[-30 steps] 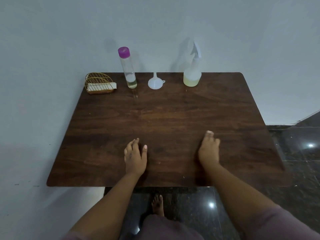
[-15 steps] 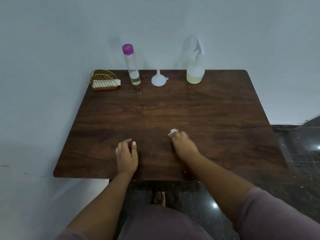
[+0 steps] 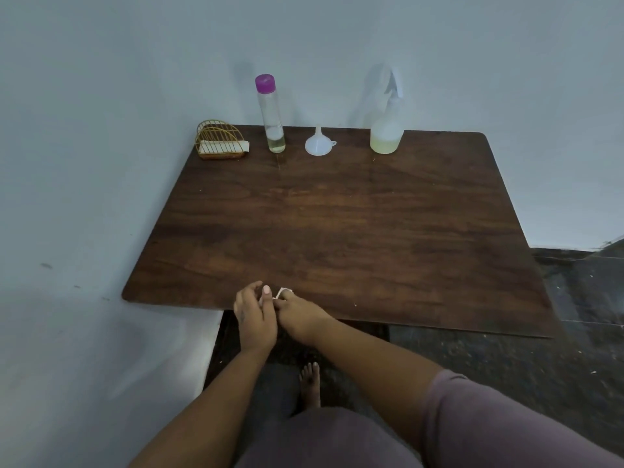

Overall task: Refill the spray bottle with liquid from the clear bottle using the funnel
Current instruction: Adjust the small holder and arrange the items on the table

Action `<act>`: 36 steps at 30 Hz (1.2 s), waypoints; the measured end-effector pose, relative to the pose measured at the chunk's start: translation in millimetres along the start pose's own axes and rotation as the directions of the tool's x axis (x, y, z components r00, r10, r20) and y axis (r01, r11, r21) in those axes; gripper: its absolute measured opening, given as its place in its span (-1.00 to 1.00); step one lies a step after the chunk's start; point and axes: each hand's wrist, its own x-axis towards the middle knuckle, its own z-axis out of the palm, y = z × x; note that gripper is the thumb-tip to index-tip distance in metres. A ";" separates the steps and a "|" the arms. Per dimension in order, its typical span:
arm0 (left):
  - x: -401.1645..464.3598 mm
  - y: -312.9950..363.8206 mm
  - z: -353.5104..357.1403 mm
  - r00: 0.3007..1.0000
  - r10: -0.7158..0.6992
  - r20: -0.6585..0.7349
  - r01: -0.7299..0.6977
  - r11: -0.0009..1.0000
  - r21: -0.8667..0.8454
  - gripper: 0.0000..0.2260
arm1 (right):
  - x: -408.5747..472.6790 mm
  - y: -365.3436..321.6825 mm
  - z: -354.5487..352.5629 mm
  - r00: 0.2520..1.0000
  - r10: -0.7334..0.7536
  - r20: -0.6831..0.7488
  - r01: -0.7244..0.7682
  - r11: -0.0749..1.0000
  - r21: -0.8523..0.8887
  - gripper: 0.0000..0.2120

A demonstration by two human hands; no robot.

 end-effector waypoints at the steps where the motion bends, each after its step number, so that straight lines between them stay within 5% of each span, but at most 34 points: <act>1: -3.2 -6.2 -2.9 1.000 -0.006 -0.006 0.006 1.000 0.004 -0.65 | -8.9 3.5 0.9 0.999 -0.022 -0.027 0.023 0.999 0.044 -0.57; 3: -9.8 -15.5 -5.7 0.999 -0.038 -0.014 0.038 0.999 0.008 -0.64 | -37.0 21.6 3.0 0.990 0.078 -0.116 -0.059 0.985 0.160 -0.56; 5: -16.3 -16.7 -4.1 0.999 -0.047 0.000 0.047 0.999 0.017 -0.68 | -72.1 48.7 4.0 0.915 0.354 -0.196 -0.297 0.917 0.267 -0.50; 8: -24.6 -8.0 5.3 0.998 -0.017 0.054 0.015 0.999 0.036 -0.69 | -116.6 82.0 5.1 0.628 0.748 -0.215 -0.662 0.659 0.357 -0.56; 10: -29.0 -0.5 11.7 0.995 -0.009 0.097 0.005 0.999 0.040 -0.68 | -128.7 83.3 4.2 0.425 0.885 -0.190 -0.791 0.465 0.398 -0.62; 12: -31.9 5.4 15.7 0.994 0.004 0.109 -0.009 0.999 0.042 -0.67 | -128.1 67.2 3.3 0.366 0.918 -0.153 -0.821 0.395 0.411 -0.65; 14: -32.8 9.6 16.5 0.995 0.010 0.097 -0.014 0.999 0.042 -0.66 | -113.5 43.1 3.7 0.496 0.855 -0.151 -0.765 0.512 0.391 -0.67; 17: -27.9 8.4 13.2 0.998 -0.027 0.062 0.024 0.998 0.055 -0.65 | -76.0 9.3 5.4 0.839 0.522 -0.154 -0.474 0.839 0.267 -0.61; 19: -22.4 3.3 8.7 0.999 -0.019 0.041 0.016 0.998 0.065 -0.64 | -54.5 10.3 9.5 0.941 0.327 -0.083 -0.306 0.930 0.202 -0.58; 22: -9.7 -2.2 0.1 1.000 -0.022 0.022 0.020 0.997 0.069 -0.64 | -36.4 42.5 6.7 0.873 0.475 -0.114 -0.393 0.821 0.414 -0.66; 25: 2.3 -7.2 -7.2 0.998 -0.066 -0.023 0.067 0.996 0.051 -0.63 | -43.1 87.8 -3.7 0.536 0.820 -0.201 -0.589 0.534 0.607 -0.66; 26: 5.9 -8.5 -9.0 0.996 -0.084 -0.036 0.085 0.995 0.046 -0.63 | -45.8 93.6 -4.1 0.532 0.815 -0.229 -0.609 0.556 0.566 -0.66; 30: 19.8 -9.4 -14.3 0.996 -0.066 -0.052 0.069 0.996 0.050 -0.63 | -25.3 53.7 3.4 0.929 0.291 -0.229 -0.237 0.942 0.239 -0.66; 32: 28.4 -7.7 -13.8 0.998 -0.013 -0.056 0.018 0.997 0.078 -0.54 | 1.2 35.3 10.3 0.981 0.141 -0.131 -0.125 0.984 0.124 -0.51; 36: 54.2 0.6 -3.5 0.998 0.045 -0.039 -0.041 0.994 0.097 -0.44 | 47.9 55.1 -2.8 0.985 0.169 0.020 -0.170 0.984 0.061 -0.27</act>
